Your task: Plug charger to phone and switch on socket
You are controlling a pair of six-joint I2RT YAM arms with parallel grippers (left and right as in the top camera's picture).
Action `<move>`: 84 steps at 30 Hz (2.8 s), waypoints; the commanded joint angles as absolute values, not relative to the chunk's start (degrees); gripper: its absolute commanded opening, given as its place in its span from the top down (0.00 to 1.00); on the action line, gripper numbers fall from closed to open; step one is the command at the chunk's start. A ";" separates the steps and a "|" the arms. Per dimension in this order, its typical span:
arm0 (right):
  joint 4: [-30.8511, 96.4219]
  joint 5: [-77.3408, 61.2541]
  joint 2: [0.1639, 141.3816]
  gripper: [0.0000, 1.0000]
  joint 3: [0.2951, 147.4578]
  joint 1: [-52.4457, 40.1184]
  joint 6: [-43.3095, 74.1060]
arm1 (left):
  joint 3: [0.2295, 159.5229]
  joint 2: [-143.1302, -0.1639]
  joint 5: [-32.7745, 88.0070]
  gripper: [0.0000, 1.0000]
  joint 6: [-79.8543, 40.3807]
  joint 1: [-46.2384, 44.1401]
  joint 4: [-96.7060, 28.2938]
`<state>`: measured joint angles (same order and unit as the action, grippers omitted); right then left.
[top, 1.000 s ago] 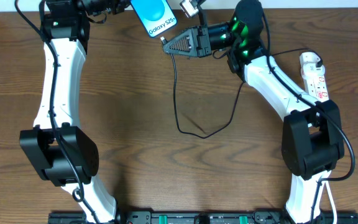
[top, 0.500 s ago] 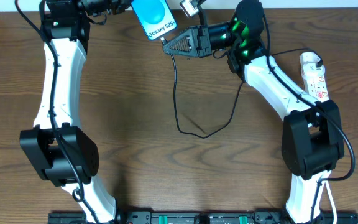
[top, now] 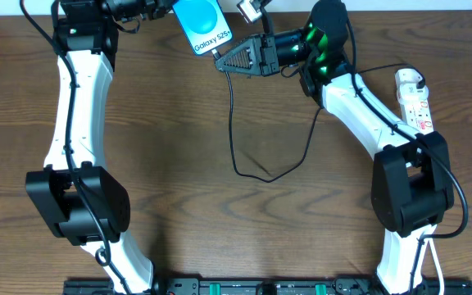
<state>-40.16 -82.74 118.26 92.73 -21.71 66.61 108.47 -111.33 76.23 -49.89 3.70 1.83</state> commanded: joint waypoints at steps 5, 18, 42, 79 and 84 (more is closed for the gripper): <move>-40.56 -82.63 117.97 0.99 93.38 -20.12 66.59 | 109.62 -110.89 76.69 0.92 -49.10 4.27 2.48; -40.53 -79.42 117.97 0.99 93.38 -21.10 66.37 | 109.49 -110.91 76.29 0.93 -49.08 2.52 2.22; -40.53 -77.56 117.97 0.01 93.38 -20.97 66.37 | 107.04 -111.22 76.90 0.93 -45.63 3.62 2.24; 46.15 -19.31 117.97 0.01 93.27 -14.04 26.92 | 106.94 -111.35 30.44 0.91 -30.50 -5.45 -48.58; 51.53 -10.17 117.99 0.01 92.40 -14.55 26.92 | 106.94 -112.60 30.35 0.91 -31.81 -7.57 -45.65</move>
<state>50.43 -18.28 118.26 93.12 -13.89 27.77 106.41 -111.44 31.77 -31.31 -7.05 -46.68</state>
